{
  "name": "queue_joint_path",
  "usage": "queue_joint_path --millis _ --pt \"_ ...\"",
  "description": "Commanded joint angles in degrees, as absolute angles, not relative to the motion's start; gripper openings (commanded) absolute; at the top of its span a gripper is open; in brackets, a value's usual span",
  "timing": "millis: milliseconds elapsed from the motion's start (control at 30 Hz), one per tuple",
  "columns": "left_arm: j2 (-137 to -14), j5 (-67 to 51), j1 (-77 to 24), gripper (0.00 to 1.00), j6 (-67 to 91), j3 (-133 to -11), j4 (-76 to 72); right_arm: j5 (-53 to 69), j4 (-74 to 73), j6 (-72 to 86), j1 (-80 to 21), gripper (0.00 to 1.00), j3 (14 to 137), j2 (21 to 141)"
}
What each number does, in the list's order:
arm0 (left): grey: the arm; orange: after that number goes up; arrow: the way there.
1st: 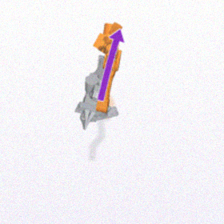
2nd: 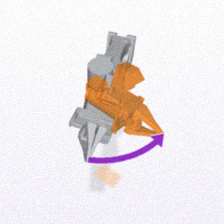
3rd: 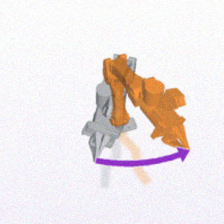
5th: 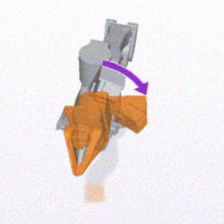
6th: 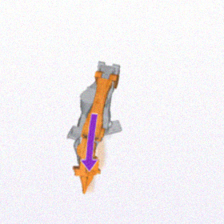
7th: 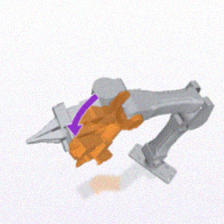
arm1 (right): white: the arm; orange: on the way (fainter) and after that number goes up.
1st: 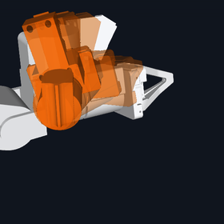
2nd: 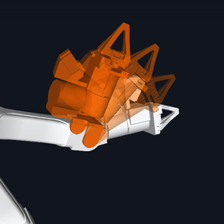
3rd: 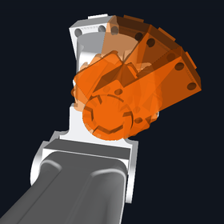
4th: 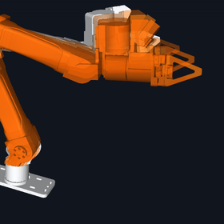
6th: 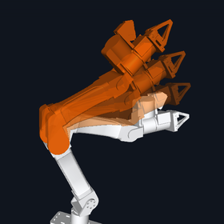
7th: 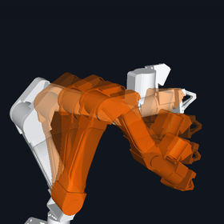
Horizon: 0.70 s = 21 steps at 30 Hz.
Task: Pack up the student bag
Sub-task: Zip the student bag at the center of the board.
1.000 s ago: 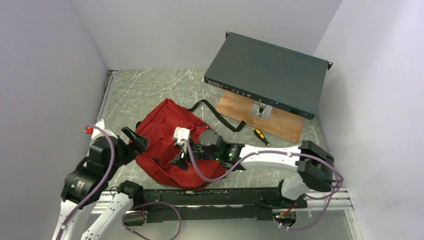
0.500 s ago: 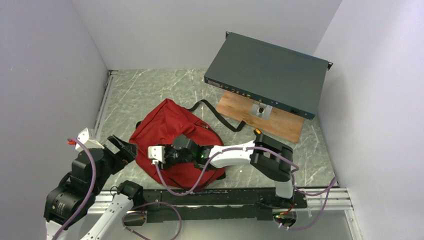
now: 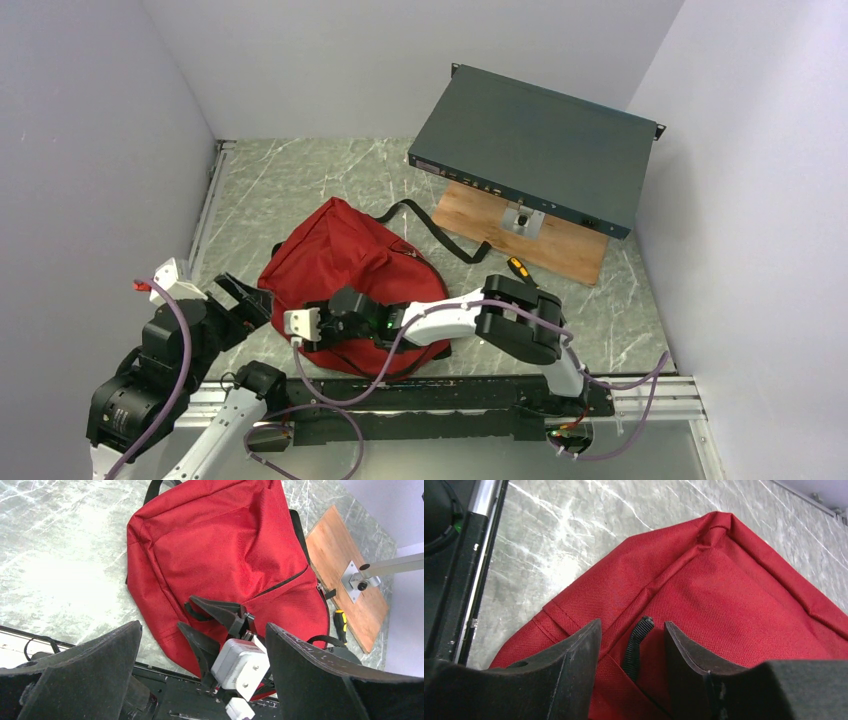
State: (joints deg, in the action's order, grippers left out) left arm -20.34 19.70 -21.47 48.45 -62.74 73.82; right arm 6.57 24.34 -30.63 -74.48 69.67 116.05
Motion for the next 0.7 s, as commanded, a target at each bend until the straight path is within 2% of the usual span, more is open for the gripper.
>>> queue_joint_path --millis 0,67,200,300,333,500,667 --pt "-19.9 21.3 -21.5 0.99 47.8 -62.8 74.0 1.0 26.4 -31.2 -75.2 0.51 71.8 117.2" --pt "-19.7 21.0 -21.5 0.99 47.8 -62.0 73.3 -2.0 26.4 -31.6 -75.4 0.47 72.3 118.0" --pt "-19.8 18.9 -21.5 0.98 46.8 -59.7 71.1 -7.5 27.5 -32.2 -75.9 0.3 72.6 118.5" --pt "-20.9 18.5 -21.5 0.97 46.8 -58.2 70.8 -8.7 29.0 -30.5 -75.9 0.07 71.4 117.1" --pt "-21.2 18.3 -21.5 0.97 46.8 -57.5 70.5 -8.8 29.4 -30.1 -75.9 0.02 71.0 116.6" --pt "-21.9 19.3 -21.5 0.97 50.0 -54.8 69.8 -9.6 30.9 -24.1 -75.6 0.0 68.1 112.2" --pt "-20.5 18.1 -21.5 0.93 54.6 -48.8 65.4 -6.2 27.9 -7.7 -73.7 0.0 67.5 105.5"
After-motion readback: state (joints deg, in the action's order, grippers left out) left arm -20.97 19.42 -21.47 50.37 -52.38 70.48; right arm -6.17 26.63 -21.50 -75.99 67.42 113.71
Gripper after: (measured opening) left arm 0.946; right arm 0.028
